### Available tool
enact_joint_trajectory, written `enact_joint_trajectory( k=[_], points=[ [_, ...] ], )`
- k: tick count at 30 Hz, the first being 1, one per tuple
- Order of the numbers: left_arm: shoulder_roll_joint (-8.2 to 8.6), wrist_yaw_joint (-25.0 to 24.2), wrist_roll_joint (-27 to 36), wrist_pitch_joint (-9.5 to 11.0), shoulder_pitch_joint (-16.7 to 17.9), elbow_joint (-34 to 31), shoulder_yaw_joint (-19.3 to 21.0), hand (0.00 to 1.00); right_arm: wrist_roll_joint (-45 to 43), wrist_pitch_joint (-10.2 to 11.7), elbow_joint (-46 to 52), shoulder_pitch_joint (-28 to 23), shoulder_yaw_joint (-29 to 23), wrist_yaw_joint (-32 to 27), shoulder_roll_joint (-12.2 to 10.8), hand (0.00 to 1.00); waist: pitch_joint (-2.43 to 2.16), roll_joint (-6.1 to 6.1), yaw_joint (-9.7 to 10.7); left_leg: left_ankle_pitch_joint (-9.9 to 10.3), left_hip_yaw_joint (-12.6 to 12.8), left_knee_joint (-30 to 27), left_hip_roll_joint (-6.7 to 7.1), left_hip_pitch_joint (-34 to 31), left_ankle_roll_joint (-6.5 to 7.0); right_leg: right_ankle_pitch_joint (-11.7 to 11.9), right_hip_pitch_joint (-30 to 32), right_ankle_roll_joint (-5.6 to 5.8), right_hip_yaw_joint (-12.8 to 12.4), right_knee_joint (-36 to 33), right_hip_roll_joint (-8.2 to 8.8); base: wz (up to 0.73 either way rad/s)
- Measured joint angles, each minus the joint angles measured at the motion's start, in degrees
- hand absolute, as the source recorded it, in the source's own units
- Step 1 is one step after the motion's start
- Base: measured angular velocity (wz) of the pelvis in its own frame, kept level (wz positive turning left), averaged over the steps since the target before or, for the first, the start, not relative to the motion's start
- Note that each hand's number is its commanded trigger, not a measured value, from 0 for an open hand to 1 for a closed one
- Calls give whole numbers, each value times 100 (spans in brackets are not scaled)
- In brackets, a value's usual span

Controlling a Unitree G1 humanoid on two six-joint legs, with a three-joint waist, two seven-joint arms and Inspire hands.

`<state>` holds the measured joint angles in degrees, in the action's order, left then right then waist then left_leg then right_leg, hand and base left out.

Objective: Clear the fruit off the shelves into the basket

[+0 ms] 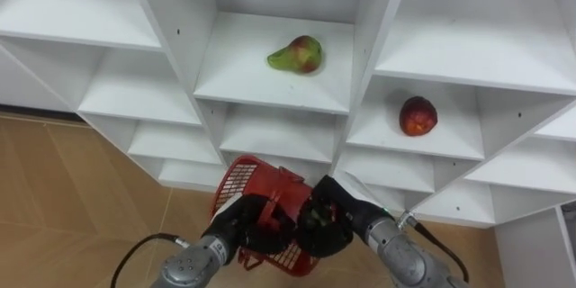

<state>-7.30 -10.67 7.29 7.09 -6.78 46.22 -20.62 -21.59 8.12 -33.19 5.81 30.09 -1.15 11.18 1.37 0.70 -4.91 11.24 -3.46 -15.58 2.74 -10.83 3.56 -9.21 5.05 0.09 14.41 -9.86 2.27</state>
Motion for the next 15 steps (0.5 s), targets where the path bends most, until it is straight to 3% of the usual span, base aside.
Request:
enact_joint_trajectory(
  k=[15],
  points=[
    [-10,-135,-20,42,27,-275,10,100,2,46,-244,16,0,-183,-25,100,-1,4,0,0,8,4,-1,-25,0,0,6,0,-4,0,-1,0]
  ],
)
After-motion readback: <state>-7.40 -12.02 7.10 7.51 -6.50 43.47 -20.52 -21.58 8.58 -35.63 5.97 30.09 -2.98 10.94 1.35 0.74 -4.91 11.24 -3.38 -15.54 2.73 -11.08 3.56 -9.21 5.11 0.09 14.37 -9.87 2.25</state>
